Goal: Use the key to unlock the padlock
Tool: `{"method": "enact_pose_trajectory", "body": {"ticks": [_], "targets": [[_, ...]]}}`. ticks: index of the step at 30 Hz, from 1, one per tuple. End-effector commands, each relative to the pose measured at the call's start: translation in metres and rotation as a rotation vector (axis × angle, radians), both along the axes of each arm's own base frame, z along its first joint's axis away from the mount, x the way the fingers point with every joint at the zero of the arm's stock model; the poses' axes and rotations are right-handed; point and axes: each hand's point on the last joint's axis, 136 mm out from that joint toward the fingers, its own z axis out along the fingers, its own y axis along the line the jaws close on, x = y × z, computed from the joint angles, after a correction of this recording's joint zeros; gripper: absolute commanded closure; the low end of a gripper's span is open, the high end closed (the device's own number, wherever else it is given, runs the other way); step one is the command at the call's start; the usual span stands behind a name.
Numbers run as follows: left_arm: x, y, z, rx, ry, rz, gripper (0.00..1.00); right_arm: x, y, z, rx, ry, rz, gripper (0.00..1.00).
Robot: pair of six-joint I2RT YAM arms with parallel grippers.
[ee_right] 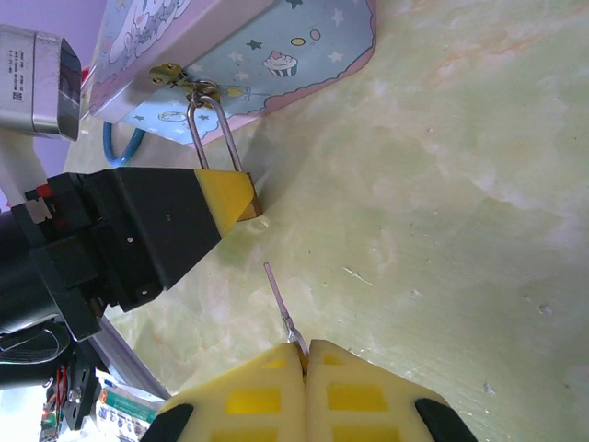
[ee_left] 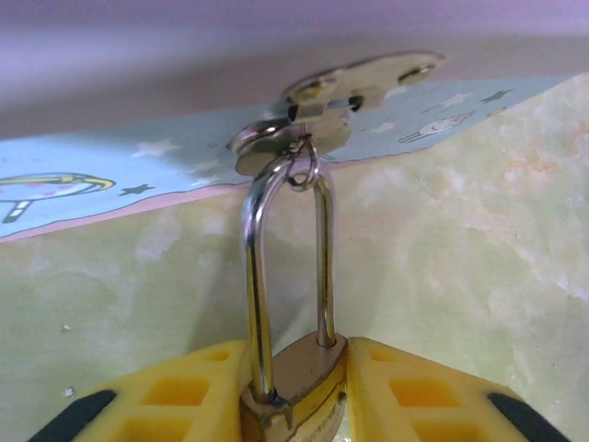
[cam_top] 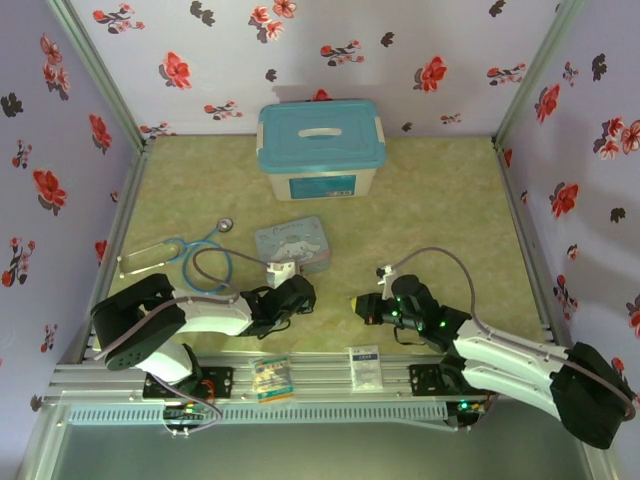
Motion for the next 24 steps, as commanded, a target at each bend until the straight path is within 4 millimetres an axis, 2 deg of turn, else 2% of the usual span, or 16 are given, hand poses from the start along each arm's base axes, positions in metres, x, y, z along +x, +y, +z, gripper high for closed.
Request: {"method": "enact_pose_trajectory", "body": {"ticks": [1,7,16,21,24], "targets": [[-0.003,0.004,-0.008,0.027,0.003,0.005,0.73,0.007,0.005,0.005,0.041,-0.01,-0.017,1.0],[0.0,0.004,-0.001,-0.019,-0.023,0.028,0.77,0.008,0.017,0.004,0.063,0.018,-0.002,1.0],[0.004,-0.001,0.009,-0.078,-0.045,0.042,0.89,0.009,0.032,0.002,0.093,0.063,0.006,1.0],[0.007,-0.007,0.026,-0.156,-0.064,0.059,0.97,0.012,0.042,-0.002,0.089,0.108,0.013,1.0],[0.01,-0.008,0.039,-0.24,-0.078,0.092,0.98,0.014,0.05,-0.005,0.112,0.171,-0.005,1.0]]}}
